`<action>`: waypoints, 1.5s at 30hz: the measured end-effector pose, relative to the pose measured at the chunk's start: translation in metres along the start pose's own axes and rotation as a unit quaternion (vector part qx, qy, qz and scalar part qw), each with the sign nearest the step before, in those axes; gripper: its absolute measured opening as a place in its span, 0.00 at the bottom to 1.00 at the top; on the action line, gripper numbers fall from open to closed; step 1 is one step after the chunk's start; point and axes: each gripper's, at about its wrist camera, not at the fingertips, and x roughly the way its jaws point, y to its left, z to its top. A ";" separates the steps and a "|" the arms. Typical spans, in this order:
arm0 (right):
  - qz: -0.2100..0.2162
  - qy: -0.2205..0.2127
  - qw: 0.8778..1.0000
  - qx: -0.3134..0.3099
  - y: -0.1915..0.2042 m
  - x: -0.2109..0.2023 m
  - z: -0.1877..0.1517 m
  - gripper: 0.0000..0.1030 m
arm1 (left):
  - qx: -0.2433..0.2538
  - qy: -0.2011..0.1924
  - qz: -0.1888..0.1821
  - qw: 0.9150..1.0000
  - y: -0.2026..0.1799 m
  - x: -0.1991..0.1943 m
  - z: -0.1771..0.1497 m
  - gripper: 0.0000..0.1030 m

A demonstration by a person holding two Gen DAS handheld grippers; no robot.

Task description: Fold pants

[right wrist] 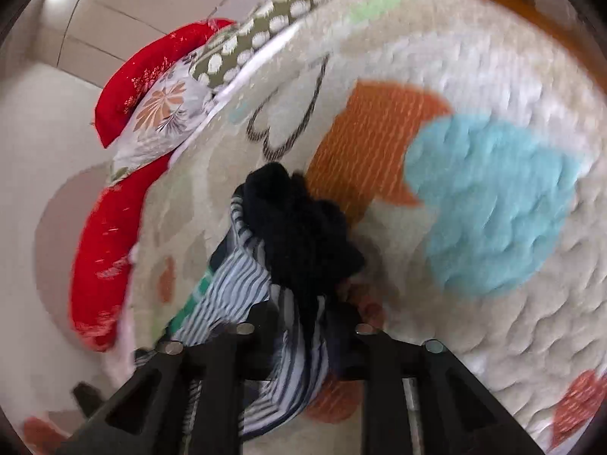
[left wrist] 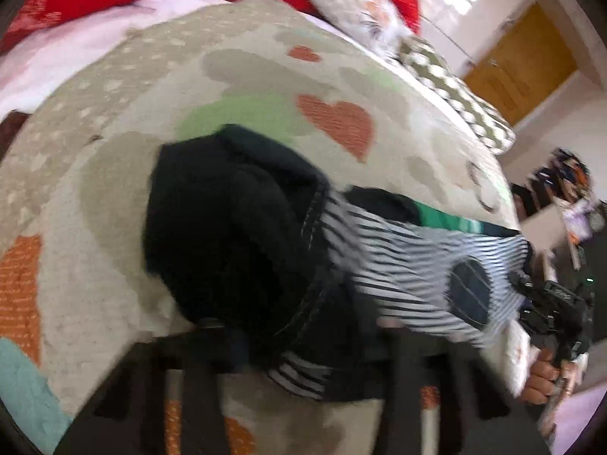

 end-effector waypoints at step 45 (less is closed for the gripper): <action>0.097 -0.047 0.994 0.007 -0.063 -0.184 -0.168 0.51 | -0.051 -0.001 -0.021 0.998 0.035 -0.102 -0.078 0.48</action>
